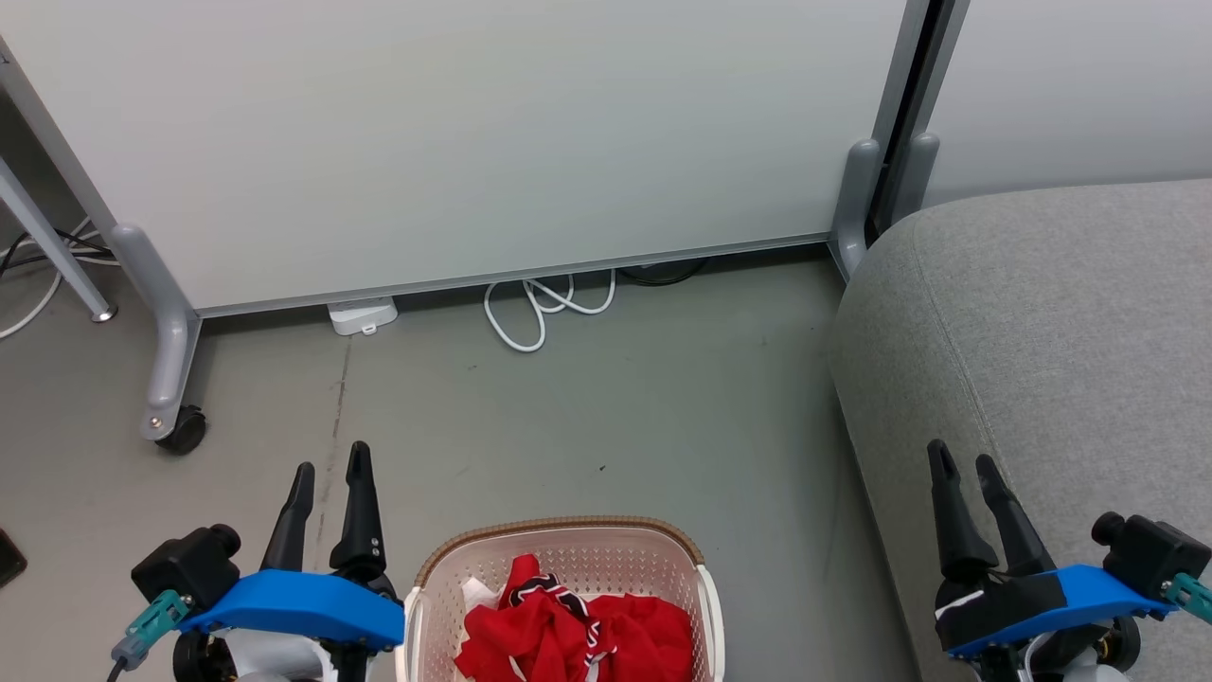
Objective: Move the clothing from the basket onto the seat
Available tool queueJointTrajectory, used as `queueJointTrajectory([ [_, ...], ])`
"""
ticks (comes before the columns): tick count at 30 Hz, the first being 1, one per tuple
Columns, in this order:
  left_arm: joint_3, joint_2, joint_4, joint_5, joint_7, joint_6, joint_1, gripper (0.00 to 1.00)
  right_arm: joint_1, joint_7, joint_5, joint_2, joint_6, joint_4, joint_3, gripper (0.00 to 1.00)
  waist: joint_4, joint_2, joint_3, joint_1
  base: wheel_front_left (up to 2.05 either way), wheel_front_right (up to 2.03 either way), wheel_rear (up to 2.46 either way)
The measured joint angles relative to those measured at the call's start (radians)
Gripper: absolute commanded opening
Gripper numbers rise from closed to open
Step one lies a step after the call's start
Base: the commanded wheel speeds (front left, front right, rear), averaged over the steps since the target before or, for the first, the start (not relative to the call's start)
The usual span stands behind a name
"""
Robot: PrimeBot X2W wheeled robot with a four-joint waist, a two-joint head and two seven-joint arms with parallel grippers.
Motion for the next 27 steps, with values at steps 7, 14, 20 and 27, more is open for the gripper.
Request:
queueJointTrajectory([
  [7, -0.011, 0.004, 0.012, 0.075, -0.020, 0.004, -0.003, 1.00, -0.002, -0.019, -0.083, 0.000, 0.001, 0.004, 0.003, 1.00, -0.001, 0.0000, 0.002, 0.0000, 0.00, 0.00, 0.00],
  [14, -0.017, 0.004, 0.015, 0.134, -0.040, 0.007, -0.005, 1.00, -0.005, -0.039, -0.159, -0.001, 0.001, 0.005, 0.007, 1.00, -0.002, 0.0000, 0.004, -0.0001, 0.00, 0.00, 0.00],
  [20, -0.023, 0.005, 0.019, 0.189, -0.053, 0.003, -0.006, 1.00, -0.006, -0.052, -0.217, -0.001, 0.001, 0.008, 0.011, 1.00, -0.002, 0.0000, 0.005, -0.0002, 0.00, 0.00, 0.00],
  [27, -0.026, 0.005, 0.025, 0.250, -0.070, 0.003, -0.008, 1.00, -0.013, -0.071, -0.287, -0.002, 0.001, 0.011, 0.013, 1.00, -0.002, 0.0000, 0.006, -0.0002, 0.00, 0.00, 0.00],
])
